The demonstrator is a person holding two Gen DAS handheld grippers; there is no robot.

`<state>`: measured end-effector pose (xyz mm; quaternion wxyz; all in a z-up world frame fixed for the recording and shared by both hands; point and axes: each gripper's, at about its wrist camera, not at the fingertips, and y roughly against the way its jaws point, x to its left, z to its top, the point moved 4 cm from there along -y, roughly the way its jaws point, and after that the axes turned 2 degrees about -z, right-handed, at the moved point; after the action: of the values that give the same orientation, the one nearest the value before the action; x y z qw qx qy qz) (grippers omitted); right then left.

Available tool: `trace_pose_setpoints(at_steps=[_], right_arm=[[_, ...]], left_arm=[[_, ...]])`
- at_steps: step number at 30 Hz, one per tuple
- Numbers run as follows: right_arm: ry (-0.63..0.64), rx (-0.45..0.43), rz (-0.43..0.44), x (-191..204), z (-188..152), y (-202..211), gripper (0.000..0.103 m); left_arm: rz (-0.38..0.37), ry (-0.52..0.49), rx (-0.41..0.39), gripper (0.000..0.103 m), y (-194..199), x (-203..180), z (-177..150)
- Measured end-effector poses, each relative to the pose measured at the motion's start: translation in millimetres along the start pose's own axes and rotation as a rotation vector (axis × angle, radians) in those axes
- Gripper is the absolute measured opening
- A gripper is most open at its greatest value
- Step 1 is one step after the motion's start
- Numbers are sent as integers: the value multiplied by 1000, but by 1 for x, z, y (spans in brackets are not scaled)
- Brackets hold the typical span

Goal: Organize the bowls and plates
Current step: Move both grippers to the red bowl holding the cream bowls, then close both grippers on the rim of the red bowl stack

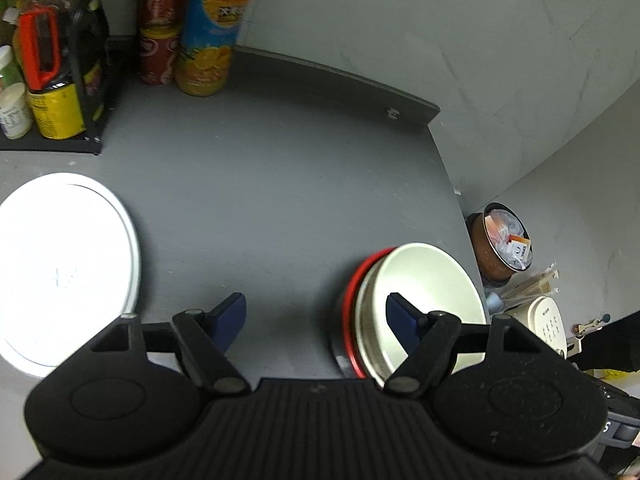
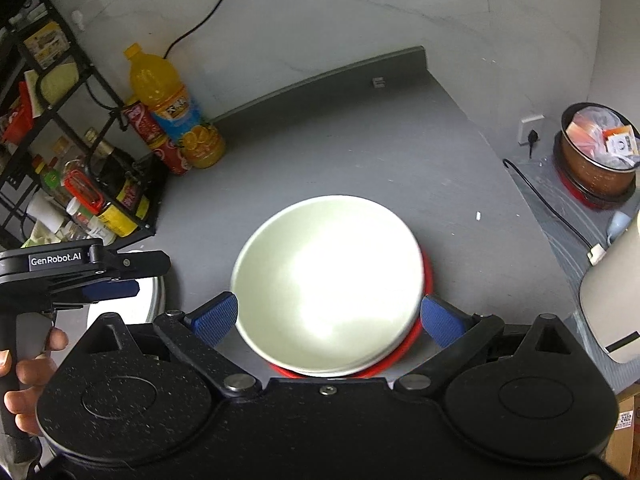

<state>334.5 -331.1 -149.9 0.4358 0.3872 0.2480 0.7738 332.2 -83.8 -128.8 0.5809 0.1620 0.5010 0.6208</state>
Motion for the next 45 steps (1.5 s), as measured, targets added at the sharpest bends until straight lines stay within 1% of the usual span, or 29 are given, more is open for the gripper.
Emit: trace_pose_setpoints(at_steps=[4, 7, 9, 14, 19, 21, 26, 30, 32, 33, 35, 36, 41, 45], right_arm=[[-9, 9, -4, -14, 0, -5, 99], [-17, 25, 3, -23, -2, -12, 96], [-20, 45, 9, -29, -3, -20, 89], [-39, 100, 24, -41, -7, -40, 80], [-48, 145, 38, -51, -11, -56, 72], [-49, 163, 49, -54, -13, -62, 67], [-67, 191, 70, -60, -13, -72, 62], [-84, 213, 86, -65, -13, -82, 53], [-103, 223, 94, -68, -13, -88, 49], [-115, 228, 100, -69, -14, -90, 46], [-135, 234, 122, -71, -14, -94, 41], [-142, 234, 126, -72, -14, -96, 41], [-144, 239, 120, -74, -11, -99, 38], [-140, 226, 105, -74, -11, -97, 35]], left_arm=[[-1, 18, 13, 75, -13, -7, -4], [-12, 29, 21, 75, -24, -12, -8], [-12, 37, 21, 74, -30, -14, -11], [-10, 79, 46, 71, -48, -13, -18], [-6, 120, 67, 62, -61, -9, -23], [-2, 141, 81, 55, -67, -6, -26], [-16, 181, 93, 46, -77, -4, -29], [-22, 219, 123, 39, -89, -5, -32], [-19, 227, 133, 38, -95, -5, -31], [-22, 233, 136, 37, -98, -4, -31], [-44, 251, 144, 33, -104, -3, -31], [-54, 265, 150, 33, -106, -2, -32], [-54, 278, 148, 33, -109, -1, -34], [-55, 260, 150, 33, -107, -3, -33]])
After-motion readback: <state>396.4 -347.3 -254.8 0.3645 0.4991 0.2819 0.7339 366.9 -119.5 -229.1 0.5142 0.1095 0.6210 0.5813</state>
